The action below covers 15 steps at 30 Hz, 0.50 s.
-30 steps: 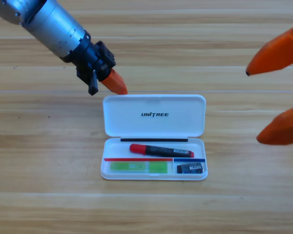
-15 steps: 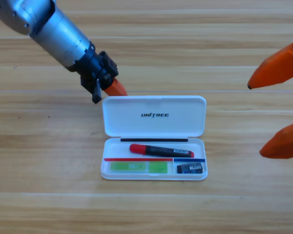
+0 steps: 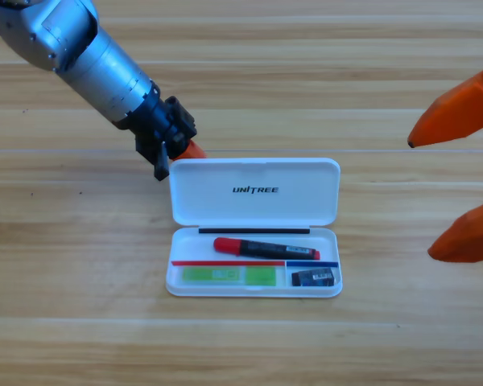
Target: Clean up eraser and pencils
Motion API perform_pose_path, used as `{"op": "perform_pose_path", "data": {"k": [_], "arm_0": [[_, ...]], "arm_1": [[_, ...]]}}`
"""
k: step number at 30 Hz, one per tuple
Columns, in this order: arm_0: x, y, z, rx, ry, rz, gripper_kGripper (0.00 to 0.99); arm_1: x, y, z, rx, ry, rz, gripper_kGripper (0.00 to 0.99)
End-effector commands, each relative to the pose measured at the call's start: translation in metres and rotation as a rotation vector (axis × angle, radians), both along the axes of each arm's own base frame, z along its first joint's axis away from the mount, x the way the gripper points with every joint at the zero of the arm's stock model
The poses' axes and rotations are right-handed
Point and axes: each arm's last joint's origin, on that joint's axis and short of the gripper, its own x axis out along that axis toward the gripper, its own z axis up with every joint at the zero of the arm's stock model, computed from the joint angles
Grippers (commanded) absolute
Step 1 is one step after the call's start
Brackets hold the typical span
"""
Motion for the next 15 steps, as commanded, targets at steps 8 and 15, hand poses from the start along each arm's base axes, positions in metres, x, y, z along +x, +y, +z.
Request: {"op": "perform_pose_path", "data": {"k": [8,15], "arm_0": [[-0.028,-0.004,0.020,0.016,0.050,-0.003,0.000],[-0.045,-0.009,0.036,0.016,0.049,-0.027,0.000]], "arm_1": [[0.000,-0.007,-0.002,0.017,0.004,-0.003,0.988],[0.000,-0.007,-0.002,0.018,0.005,-0.004,0.988]]}}
